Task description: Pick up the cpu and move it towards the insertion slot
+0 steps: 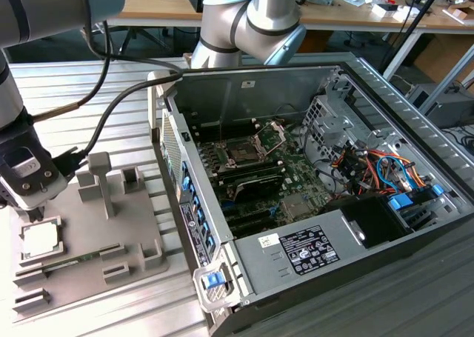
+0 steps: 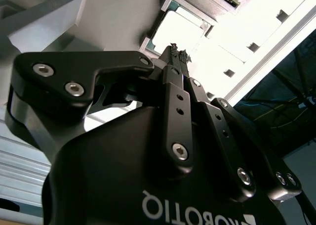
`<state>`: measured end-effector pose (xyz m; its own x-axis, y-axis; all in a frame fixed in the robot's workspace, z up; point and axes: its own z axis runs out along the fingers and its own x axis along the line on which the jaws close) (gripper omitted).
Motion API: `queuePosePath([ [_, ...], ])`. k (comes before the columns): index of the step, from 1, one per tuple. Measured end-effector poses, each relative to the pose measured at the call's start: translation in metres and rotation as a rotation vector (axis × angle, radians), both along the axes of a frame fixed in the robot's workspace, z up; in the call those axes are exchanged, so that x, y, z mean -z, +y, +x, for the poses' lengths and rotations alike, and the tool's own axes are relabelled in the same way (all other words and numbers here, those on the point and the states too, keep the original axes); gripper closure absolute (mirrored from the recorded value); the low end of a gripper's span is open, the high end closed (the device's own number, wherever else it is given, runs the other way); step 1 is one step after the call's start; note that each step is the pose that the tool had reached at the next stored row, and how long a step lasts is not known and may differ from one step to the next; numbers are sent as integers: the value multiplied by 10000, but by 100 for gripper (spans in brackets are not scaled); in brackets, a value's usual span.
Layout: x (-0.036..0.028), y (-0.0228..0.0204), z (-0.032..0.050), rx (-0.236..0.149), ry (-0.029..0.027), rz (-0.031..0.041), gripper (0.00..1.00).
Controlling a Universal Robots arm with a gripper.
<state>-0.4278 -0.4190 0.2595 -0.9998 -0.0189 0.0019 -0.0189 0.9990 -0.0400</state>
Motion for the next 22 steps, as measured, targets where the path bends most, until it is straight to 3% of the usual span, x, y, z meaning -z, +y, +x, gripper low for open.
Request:
queuePosePath([
  [22,77,-40,-34,-1,1,0,89],
])
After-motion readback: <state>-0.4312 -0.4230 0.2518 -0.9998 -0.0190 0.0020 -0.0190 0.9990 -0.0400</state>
